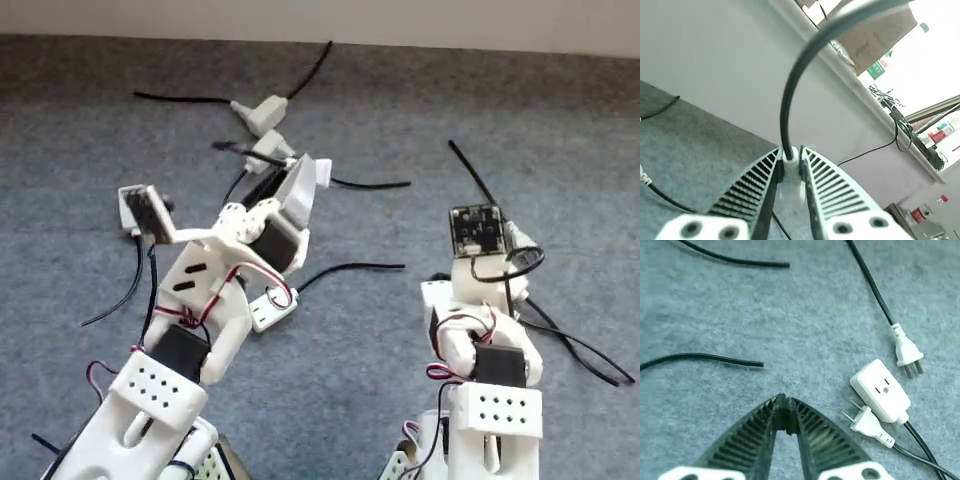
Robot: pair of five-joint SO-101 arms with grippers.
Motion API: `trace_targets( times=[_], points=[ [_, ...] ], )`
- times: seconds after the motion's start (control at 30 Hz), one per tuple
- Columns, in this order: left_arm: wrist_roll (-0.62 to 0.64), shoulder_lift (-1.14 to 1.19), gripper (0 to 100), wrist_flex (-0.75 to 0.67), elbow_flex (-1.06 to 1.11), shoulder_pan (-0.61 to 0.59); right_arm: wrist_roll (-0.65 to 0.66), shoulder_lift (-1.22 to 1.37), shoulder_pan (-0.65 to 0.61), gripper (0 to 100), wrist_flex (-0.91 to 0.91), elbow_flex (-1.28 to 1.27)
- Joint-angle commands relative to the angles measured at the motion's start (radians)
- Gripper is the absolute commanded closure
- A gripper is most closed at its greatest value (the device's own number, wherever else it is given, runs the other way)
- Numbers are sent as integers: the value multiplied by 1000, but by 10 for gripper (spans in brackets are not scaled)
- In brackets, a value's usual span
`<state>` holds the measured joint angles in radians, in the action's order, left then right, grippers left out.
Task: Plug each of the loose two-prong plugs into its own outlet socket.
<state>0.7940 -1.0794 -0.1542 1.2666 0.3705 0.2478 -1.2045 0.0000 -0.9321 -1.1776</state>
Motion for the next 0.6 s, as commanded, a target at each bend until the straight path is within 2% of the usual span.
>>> trace_targets(
  times=[0.0,0.1,0.2,0.47,0.57],
  points=[
    [41,-28,994,-140,64,-2,-87,-7,-85,992,-74,193],
    [236,-31,994,-206,104,-2,-169,4,-166,992,-116,308],
    [446,-31,994,-265,148,-4,-196,82,-246,992,-147,392],
    [463,-31,994,-276,214,93,-199,384,-289,992,-148,568],
    [462,-31,994,-276,222,114,-245,469,-306,992,-148,642]
  ],
)
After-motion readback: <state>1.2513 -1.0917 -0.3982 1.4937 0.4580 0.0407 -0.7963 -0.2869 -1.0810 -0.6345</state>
